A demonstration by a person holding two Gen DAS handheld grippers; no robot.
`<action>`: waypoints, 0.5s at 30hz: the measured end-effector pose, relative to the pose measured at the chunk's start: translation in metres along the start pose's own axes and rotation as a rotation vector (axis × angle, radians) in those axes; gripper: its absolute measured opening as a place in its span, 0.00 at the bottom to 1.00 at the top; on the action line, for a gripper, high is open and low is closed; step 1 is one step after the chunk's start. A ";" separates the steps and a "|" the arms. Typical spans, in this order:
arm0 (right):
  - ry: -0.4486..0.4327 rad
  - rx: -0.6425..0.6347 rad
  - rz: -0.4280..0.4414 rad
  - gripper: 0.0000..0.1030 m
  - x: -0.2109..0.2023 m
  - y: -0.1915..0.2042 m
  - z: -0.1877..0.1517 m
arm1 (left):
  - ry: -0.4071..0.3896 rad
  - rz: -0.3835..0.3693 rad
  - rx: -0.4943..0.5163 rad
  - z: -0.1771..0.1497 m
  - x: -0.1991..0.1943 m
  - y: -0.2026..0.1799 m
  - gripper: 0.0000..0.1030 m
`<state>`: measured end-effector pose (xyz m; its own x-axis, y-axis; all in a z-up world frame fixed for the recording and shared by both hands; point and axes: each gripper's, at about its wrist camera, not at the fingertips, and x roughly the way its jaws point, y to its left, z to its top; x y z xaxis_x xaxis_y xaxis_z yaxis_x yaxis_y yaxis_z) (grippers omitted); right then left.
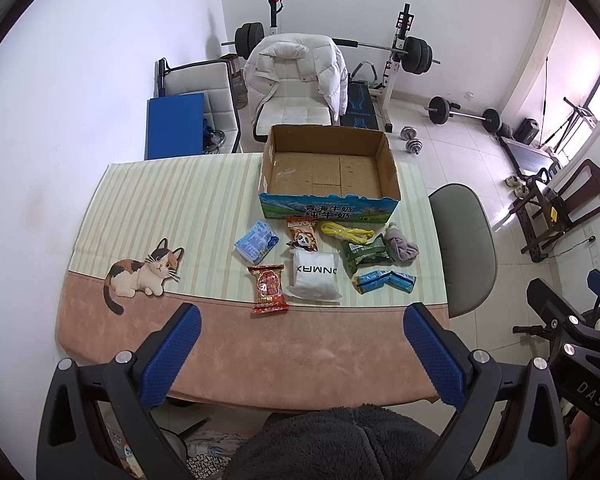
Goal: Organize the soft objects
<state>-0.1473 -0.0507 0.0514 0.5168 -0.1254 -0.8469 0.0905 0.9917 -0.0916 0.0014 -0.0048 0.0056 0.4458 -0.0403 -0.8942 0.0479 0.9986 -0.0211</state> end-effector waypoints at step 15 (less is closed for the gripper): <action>-0.005 0.003 0.005 1.00 0.000 -0.001 0.005 | -0.001 0.000 0.005 0.001 0.002 0.002 1.00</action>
<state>-0.1431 -0.0517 0.0536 0.5218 -0.1206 -0.8445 0.0902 0.9922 -0.0860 0.0029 -0.0030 0.0042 0.4464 -0.0402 -0.8939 0.0522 0.9985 -0.0189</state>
